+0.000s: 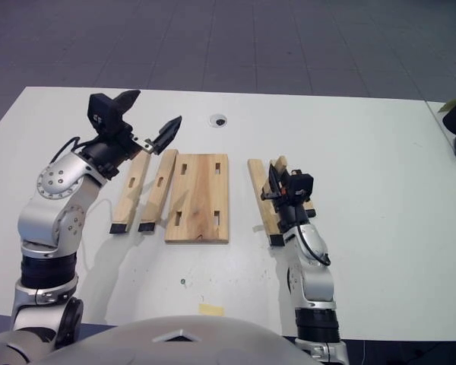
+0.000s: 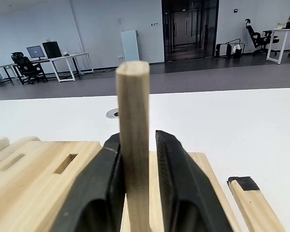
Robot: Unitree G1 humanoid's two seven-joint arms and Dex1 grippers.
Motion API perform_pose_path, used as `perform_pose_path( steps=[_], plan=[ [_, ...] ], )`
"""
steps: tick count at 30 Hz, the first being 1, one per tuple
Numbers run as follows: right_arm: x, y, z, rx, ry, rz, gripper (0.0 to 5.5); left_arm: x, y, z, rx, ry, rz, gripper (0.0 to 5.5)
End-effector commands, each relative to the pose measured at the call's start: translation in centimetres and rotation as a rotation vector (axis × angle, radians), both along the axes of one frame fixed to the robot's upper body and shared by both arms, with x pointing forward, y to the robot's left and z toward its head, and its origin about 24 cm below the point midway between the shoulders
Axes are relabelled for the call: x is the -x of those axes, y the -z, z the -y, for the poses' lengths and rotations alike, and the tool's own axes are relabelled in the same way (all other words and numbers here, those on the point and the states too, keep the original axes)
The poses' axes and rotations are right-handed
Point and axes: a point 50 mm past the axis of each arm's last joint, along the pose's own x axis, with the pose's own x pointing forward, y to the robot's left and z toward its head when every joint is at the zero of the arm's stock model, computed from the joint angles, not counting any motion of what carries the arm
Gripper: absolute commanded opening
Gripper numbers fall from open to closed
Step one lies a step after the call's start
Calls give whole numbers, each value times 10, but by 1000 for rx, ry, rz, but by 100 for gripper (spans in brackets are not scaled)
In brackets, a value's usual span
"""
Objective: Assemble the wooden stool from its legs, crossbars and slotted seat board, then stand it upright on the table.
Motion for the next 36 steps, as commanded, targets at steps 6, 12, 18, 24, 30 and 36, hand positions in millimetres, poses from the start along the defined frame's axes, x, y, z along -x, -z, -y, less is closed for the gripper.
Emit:
perform_pose_path(
  steps=[6,12,18,24,30,36],
  plan=[
    [-34,-75,-1,-4,-43,240,243,1,1,6,26,-24,12,540],
    [-50,-115,-9,1,-107,341,337,2,4,9,42,-44,20,540],
    [-58,-156,-9,-24,-113,460,430,3,5,9,49,-60,22,540],
    [-63,-87,-12,62,-118,132,528,3,8,12,54,-55,15,540],
    [-60,-28,-8,187,-138,-123,538,2,7,7,53,-66,9,540],
    [-65,-53,-8,34,-118,-2,538,4,10,12,53,-52,-3,540]
  ],
)
